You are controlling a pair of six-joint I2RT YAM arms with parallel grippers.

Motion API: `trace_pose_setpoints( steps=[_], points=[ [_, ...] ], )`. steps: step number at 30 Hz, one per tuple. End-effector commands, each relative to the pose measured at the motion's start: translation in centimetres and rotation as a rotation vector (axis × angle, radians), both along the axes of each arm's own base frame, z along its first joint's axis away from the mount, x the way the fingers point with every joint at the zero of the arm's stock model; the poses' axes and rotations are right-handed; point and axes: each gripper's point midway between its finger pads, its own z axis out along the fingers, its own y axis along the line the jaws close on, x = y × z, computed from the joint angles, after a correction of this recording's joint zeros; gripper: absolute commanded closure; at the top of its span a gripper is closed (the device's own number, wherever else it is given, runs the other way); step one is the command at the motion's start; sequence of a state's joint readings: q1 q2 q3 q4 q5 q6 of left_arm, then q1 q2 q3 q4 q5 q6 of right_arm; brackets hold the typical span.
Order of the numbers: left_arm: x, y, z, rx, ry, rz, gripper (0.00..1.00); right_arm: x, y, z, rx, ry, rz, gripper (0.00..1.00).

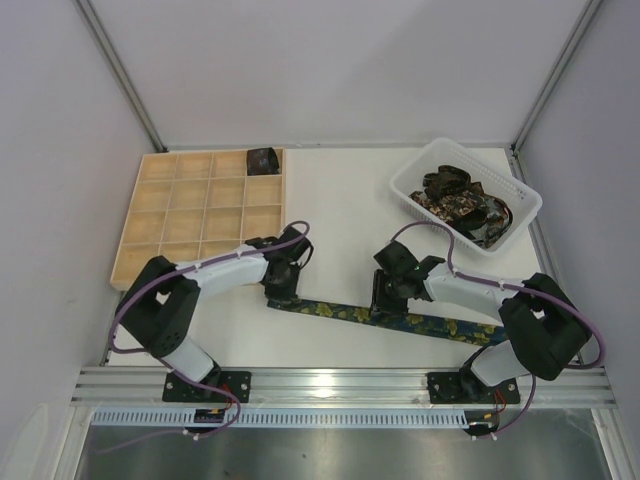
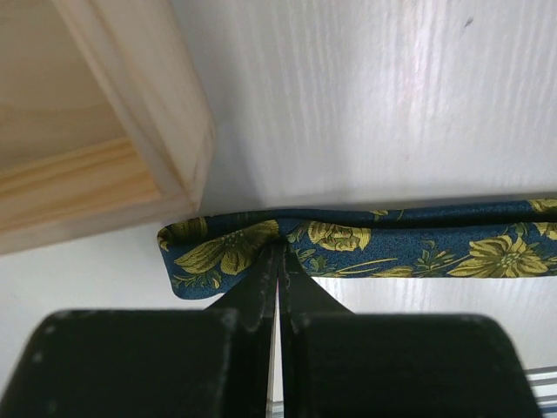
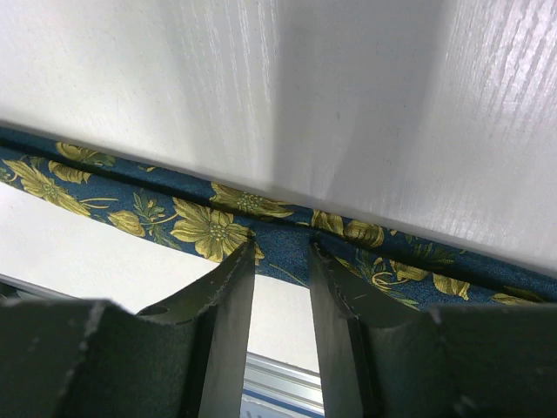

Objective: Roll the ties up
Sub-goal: Flatten the tie, then roll the tie

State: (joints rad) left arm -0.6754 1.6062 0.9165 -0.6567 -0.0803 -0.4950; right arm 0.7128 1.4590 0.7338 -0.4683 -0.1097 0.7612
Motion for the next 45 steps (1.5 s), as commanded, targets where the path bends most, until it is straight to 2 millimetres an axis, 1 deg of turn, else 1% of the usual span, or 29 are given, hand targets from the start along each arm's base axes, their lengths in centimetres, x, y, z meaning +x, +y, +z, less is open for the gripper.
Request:
trace_pose_setpoints(
  steps=[1, 4, 7, 10, 11, 12, 13, 14, 15, 17, 18, 21, 22, 23, 24, 26, 27, 28, 29, 30, 31, 32, 34, 35, 37, 38, 40, 41, 45],
  points=[
    [-3.1, 3.2, -0.7, 0.089, 0.075, 0.04, 0.99, -3.5, -4.8, -2.2, -0.198, 0.111, 0.01, 0.62],
    [-3.9, 3.9, -0.2, 0.096, 0.072, 0.046, 0.99, -3.4, -5.2, -1.8, -0.205, 0.11, -0.001, 0.62],
    [-4.1, 3.9, 0.6, 0.081, 0.068, 0.071, 0.99, -3.4, -5.5, -1.4, -0.209, 0.103, 0.014, 0.61],
    [-4.8, 3.7, 0.9, 0.06, 0.088, 0.111, 0.99, -2.9, -5.2, -0.4, -0.21, 0.074, 0.044, 0.61],
    [-5.0, 3.6, 1.0, 0.049, 0.089, 0.131, 0.99, -2.6, -4.6, 0.2, -0.201, 0.052, 0.055, 0.61],
    [-5.4, 3.8, 0.8, 0.048, 0.097, 0.141, 0.99, -2.4, -3.2, 1.2, -0.182, 0.017, 0.099, 0.6],
    [-5.4, 3.8, 1.0, 0.035, 0.085, 0.148, 0.99, -2.2, -2.3, 1.9, -0.173, -0.004, 0.12, 0.6],
    [-5.4, 3.9, 1.1, 0.033, 0.077, 0.161, 0.99, -1.5, -0.9, 3.1, -0.147, -0.031, 0.131, 0.59],
    [-5.5, 4.0, 1.0, 0.034, 0.077, 0.166, 0.99, -1.8, 0.3, 3.8, -0.133, -0.045, 0.16, 0.59],
    [-5.2, 3.8, 1.4, 0.022, 0.059, 0.171, 0.99, -1.3, 2.0, 4.9, -0.091, -0.071, 0.156, 0.59],
    [-5.1, 3.7, 1.7, 0.013, 0.053, 0.177, 0.99, -0.6, 3.5, 6.1, -0.041, -0.103, 0.156, 0.59],
    [-5.1, 3.0, 3.3, -0.054, 0.026, 0.182, 0.99, -0.3, 6.2, 7.5, 0.065, -0.098, 0.136, 0.59],
    [-5.2, 2.8, 3.8, -0.078, 0.018, 0.199, 0.99, -0.3, 7.7, 8.0, 0.118, -0.105, 0.149, 0.59],
    [-5.3, 2.6, 4.8, -0.112, -0.001, 0.201, 0.99, -0.2, 8.6, 8.2, 0.15, -0.101, 0.144, 0.59],
    [-5.7, 2.9, 5.2, -0.109, 0.008, 0.21, 0.99, 0.1, 9.9, 7.9, 0.188, -0.102, 0.149, 0.59],
    [-5.6, 3.4, 6.3, -0.101, -0.019, 0.225, 0.96, -0.5, 11.9, 7.9, 0.25, -0.076, 0.172, 0.62],
    [-5.1, 3.3, 7.6, -0.124, -0.056, 0.225, 0.94, -0.5, 12.7, 7.8, 0.265, -0.08, 0.178, 0.64],
    [-5.1, 3.9, 8.2, -0.105, -0.073, 0.229, 0.89, -0.5, 14.4, 7.9, 0.288, -0.1, 0.204, 0.65],
    [-4.9, 4.1, 8.8, -0.108, -0.09, 0.235, 0.85, -0.4, 15.2, 7.9, 0.289, -0.108, 0.212, 0.68],
    [-4.6, 4.3, 10.1, -0.116, -0.117, 0.242, 0.8, -0.3, 16.0, 7.9, 0.297, -0.118, 0.224, 0.7],
    [-4.5, 4.6, 10.6, -0.111, -0.132, 0.242, 0.78, -0.4, 16.7, 7.0, 0.29, -0.109, 0.233, 0.73],
    [-4.1, 5.2, 11.2, -0.095, -0.155, 0.256, 0.76, -0.6, 17.8, 7.5, 0.307, -0.118, 0.249, 0.81],
    [-4.0, 5.7, 12.5, -0.096, -0.186, 0.249, 0.73, -0.5, 18.7, 7.2, 0.307, -0.116, 0.243, 0.87],
    [-3.9, 6.1, 12.9, -0.089, -0.205, 0.257, 0.73, -0.6, 19.3, 6.6, 0.296, -0.108, 0.242, 0.92],
    [-4.0, 6.4, 13.8, -0.103, -0.233, 0.26, 0.71, -0.6, 20.0, 6.2, 0.297, -0.102, 0.245, 0.94],
    [-4.1, 6.4, 14.0, -0.111, -0.237, 0.262, 0.71, -0.7, 20.2, 5.3, 0.283, -0.092, 0.238, 0.96],
    [-4.4, 6.6, 14.1, -0.118, -0.239, 0.27, 0.71, -0.6, 20.9, 5.3, 0.277, -0.111, 0.238, 0.99],
    [-4.6, 6.6, 14.2, -0.128, -0.241, 0.273, 0.7, -0.4, 21.0, 4.7, 0.264, -0.111, 0.231, 1.0],
    [-5.0, 6.6, 14.5, -0.165, -0.255, 0.268, 0.71, 0.1, 21.4, 3.7, 0.23, -0.134, 0.204, 1.0]
  ],
)
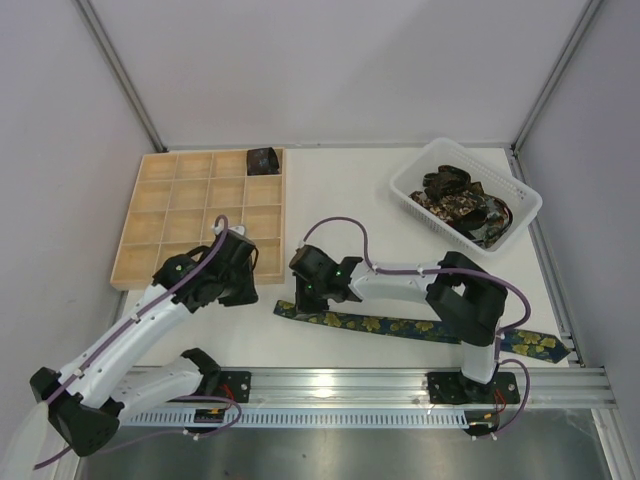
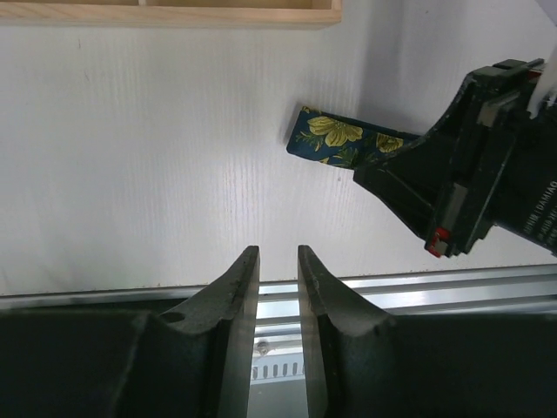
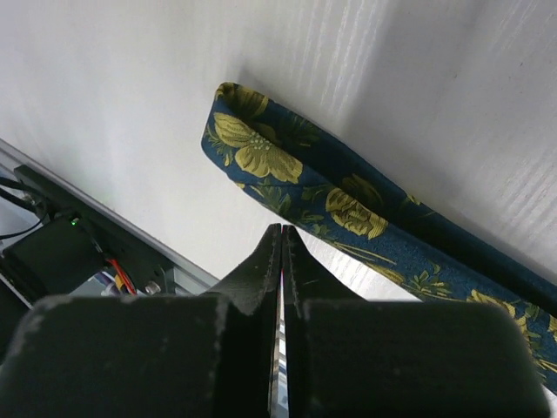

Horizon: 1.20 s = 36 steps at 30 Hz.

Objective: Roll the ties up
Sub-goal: Roll the tie

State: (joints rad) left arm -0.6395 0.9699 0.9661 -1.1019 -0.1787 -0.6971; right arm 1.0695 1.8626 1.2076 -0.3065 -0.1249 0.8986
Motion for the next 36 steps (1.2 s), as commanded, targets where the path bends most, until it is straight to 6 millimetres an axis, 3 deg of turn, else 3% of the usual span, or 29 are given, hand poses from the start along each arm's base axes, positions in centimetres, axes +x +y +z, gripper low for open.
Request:
trace_pose_setpoints(
  steps=[1, 5, 8, 12, 16, 22, 28, 32, 36],
  points=[
    [-0.2, 0.3, 0.9, -0.027, -0.033, 0.007, 0.71, 1.4, 1.4, 0.5, 0.019, -0.056, -0.048, 1.0],
    [-0.5, -0.2, 1.1, -0.066, -0.041, -0.016, 0.7, 1.7, 1.5, -0.4, 0.006, -0.065, -0.057, 1.0],
    [-0.6, -0.7, 0.7, -0.099, -0.045, -0.027, 0.64, 1.6, 1.8, -1.3, 0.005, -0.049, -0.054, 1.0],
    [-0.5, -1.6, 0.2, -0.139, -0.046, -0.061, 0.54, 0.0, 2.4, -2.4, 0.015, 0.0, -0.015, 1.0],
    [0.2, -2.8, -0.8, -0.193, -0.025, -0.093, 0.5, -1.6, 2.4, -2.9, 0.025, 0.037, 0.025, 1.0],
    [1.3, -3.3, -4.1, -0.196, 0.057, -0.126, 0.52, -2.4, 2.2, -1.2, 0.078, 0.039, 0.054, 1.0],
    [-0.3, -3.9, -6.9, -0.209, 0.205, -0.155, 0.49, -3.0, 1.0, -0.1, 0.093, 0.065, 0.081, 1.0],
    [-0.3, -2.9, -7.9, -0.177, 0.182, -0.103, 0.49, -3.2, 0.8, 2.0, 0.139, 0.047, 0.111, 1.0],
    [-0.3, -2.2, -9.0, -0.118, 0.235, -0.074, 0.55, -2.6, 0.5, 4.7, 0.183, 0.012, 0.109, 1.0]
  ],
)
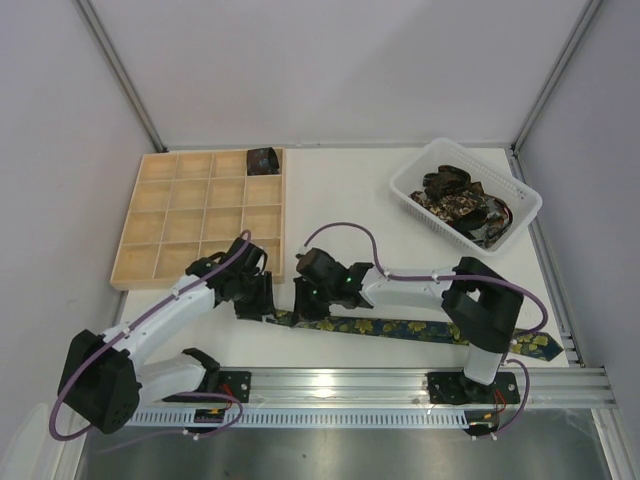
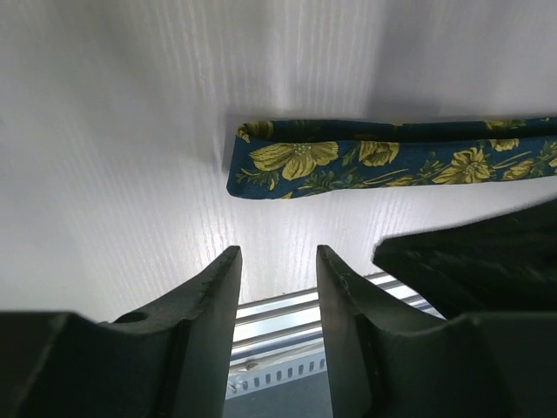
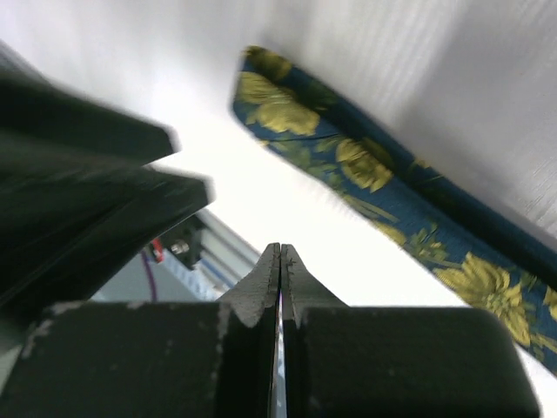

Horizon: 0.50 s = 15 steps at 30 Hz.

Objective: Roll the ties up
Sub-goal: Roll the tie

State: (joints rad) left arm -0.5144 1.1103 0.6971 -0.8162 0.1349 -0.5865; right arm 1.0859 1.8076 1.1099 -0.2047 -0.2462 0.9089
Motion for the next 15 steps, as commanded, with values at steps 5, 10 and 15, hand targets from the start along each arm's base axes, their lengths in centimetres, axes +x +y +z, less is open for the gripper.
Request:
trace_pose_setpoints(
  steps=[5, 10, 15],
  points=[
    [2.0, 0.1, -0.9, 0.053, 0.009, 0.005, 0.55, 1.2, -0.6, 4.1, 0.079, -0.066, -0.001, 1.0],
    [2.8, 0.4, -1.4, 0.094, 0.006, 0.014, 0.55, 1.8, -0.6, 3.1, 0.078, -0.052, -0.028, 1.0],
    [3.5, 0.1, -1.6, 0.09, -0.017, -0.018, 0.57, 1.9, -0.2, 2.2, 0.082, -0.02, -0.031, 1.0]
  ],
)
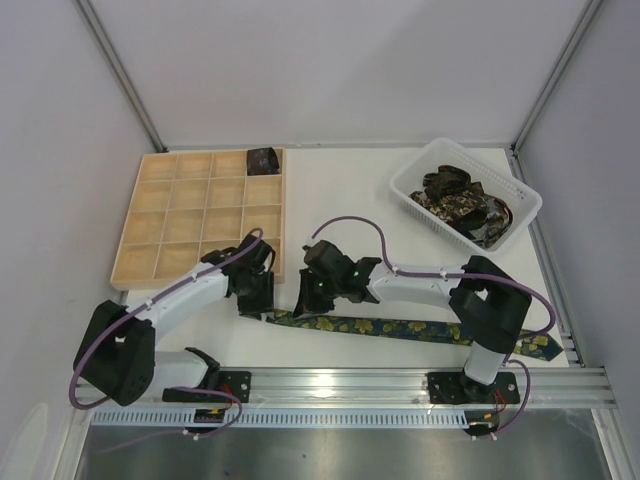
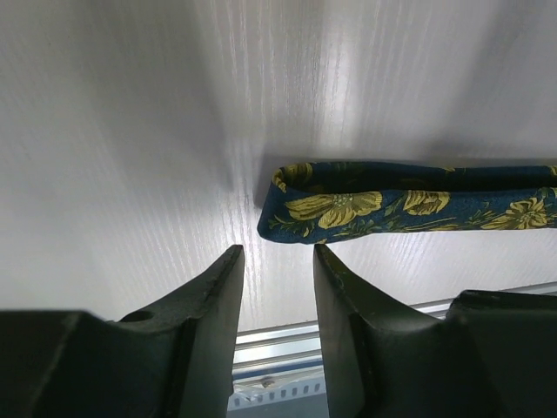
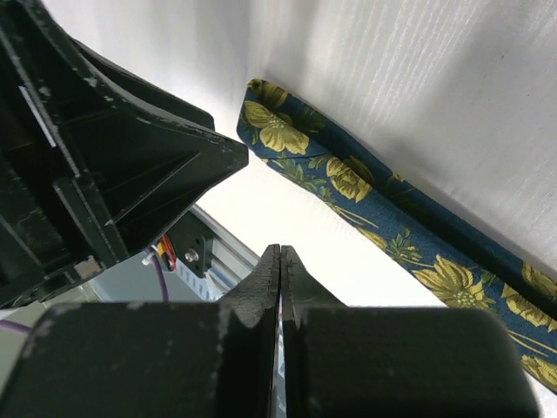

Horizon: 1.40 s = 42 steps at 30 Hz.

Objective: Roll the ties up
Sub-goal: Roll the tie

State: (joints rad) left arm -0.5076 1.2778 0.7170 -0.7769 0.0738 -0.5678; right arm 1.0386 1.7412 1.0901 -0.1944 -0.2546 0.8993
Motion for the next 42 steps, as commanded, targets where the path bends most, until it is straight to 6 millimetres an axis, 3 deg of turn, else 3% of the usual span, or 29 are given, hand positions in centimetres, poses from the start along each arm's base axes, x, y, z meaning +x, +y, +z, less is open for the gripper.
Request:
trace_pose_setpoints(
  steps=[1, 15, 22, 31, 33, 39, 42],
  points=[
    [2.4, -0.7, 0.9, -0.015, -0.074, -0.037, 0.57, 0.0, 0.7, -0.1, 0.029, 0.01, 0.004, 1.0],
    [3.1, -1.3, -1.1, -0.018, -0.033, -0.11, 0.57, 0.8, 0.3, -0.8, 0.011, 0.017, -0.009, 1.0],
    [2.8, -1.3, -1.5, -0.016, -0.009, -0.107, 0.65, 1.1, -0.2, -2.4, -0.033, 0.021, -0.036, 1.0],
    [2.5, -1.1, -1.5, -0.009, 0.006, -0.094, 0.69, 1.9, -1.1, -4.7, -0.107, 0.038, -0.069, 1.0],
    [2.5, -1.2, -1.5, -0.013, 0.004, -0.097, 0.71, 1.9, -1.4, -5.1, -0.123, 0.044, -0.074, 1.0],
    [2.3, -1.3, -0.9, -0.022, 0.02, -0.101, 1.0, 2.0, -1.4, -6.3, -0.131, 0.048, -0.08, 1.0],
    [2.2, -1.5, 0.2, -0.036, 0.014, -0.082, 0.99, 1.9, -1.2, -7.0, -0.13, 0.069, -0.08, 1.0]
  ],
)
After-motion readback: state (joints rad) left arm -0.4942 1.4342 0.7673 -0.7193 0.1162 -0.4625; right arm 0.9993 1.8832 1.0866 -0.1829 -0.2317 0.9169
